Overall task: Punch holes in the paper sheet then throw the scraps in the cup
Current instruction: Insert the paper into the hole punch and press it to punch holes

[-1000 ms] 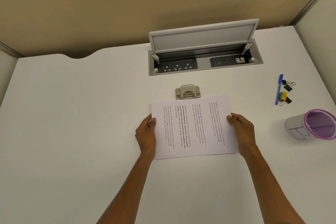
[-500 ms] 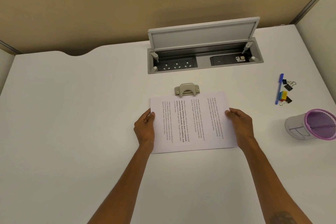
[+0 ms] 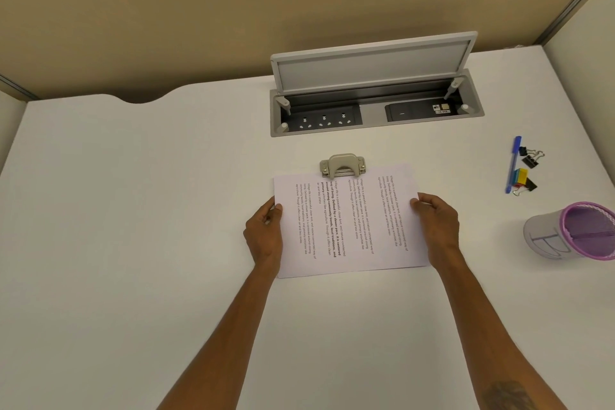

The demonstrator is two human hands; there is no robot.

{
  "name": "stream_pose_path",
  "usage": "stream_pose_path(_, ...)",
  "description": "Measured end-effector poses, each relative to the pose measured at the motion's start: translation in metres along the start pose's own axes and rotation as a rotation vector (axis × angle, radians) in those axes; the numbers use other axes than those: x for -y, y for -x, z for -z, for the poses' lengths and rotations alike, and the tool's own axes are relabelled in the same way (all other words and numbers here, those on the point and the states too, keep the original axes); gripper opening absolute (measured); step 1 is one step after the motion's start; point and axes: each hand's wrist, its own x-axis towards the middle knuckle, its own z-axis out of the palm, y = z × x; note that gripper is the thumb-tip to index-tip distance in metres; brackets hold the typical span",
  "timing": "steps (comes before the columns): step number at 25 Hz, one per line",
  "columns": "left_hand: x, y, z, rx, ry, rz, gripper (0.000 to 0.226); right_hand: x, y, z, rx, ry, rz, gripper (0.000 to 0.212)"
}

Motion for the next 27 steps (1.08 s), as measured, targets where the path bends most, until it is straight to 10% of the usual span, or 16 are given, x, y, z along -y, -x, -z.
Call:
stream_pose_path(16,0.003,-0.002,-0.002,-0.018,0.086,0.04,0.034,0.014,0.038,-0.024,-0.315,0.491,0.379,0.032)
stream_pose_path(22,0.001,0.0,-0.001,-0.021,0.069,0.042,0.034,0.024,0.053,-0.107,0.277,0.858,0.736,0.071)
stream_pose_path(27,-0.003,0.003,-0.003,-0.039,0.066,0.035,0.033,0.028,0.029,-0.12,0.307,1.075,0.806,0.078)
